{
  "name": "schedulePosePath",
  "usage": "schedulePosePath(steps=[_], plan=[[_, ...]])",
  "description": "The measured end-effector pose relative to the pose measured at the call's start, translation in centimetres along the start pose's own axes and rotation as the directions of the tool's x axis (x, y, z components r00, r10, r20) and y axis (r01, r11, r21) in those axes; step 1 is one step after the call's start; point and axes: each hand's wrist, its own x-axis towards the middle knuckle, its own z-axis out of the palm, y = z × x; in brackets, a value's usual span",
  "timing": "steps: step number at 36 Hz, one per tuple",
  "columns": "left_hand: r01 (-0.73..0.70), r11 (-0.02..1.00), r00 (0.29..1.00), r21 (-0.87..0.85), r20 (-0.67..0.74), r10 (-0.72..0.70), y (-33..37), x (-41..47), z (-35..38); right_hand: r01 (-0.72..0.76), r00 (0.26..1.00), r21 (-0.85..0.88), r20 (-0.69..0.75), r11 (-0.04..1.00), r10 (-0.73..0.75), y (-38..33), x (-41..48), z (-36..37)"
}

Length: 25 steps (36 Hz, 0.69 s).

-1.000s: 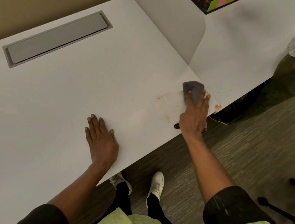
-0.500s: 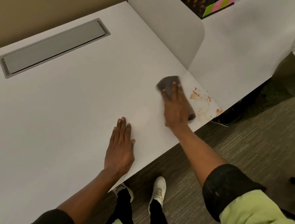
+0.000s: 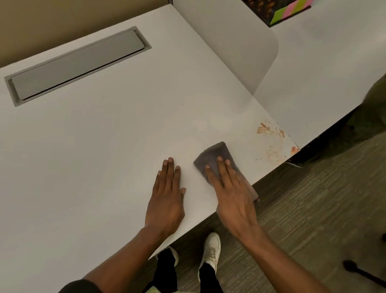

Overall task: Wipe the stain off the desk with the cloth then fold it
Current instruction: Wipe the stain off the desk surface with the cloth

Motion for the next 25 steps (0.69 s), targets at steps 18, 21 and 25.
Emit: schedulePosePath(steps=[18,21,25], plan=[[-0.019,1.000,1.000,0.023,-0.009,0.019,-0.6,-0.1,0.4,-0.074,0.997,0.132,-0.002,0.988,0.075,1.0,7.5,-1.9],[-0.021,1.000,1.000,0.010,-0.012,0.021,-0.7,-0.1,0.5,-0.063,0.998,0.102,0.017,0.993,0.062,0.0,2.2,-1.0],[-0.026,1.000,1.000,0.014,-0.017,0.026,-0.8,-0.1,0.6,-0.067,0.998,0.065,0.019,0.996,0.066,-0.4,-1.8,-0.1]])
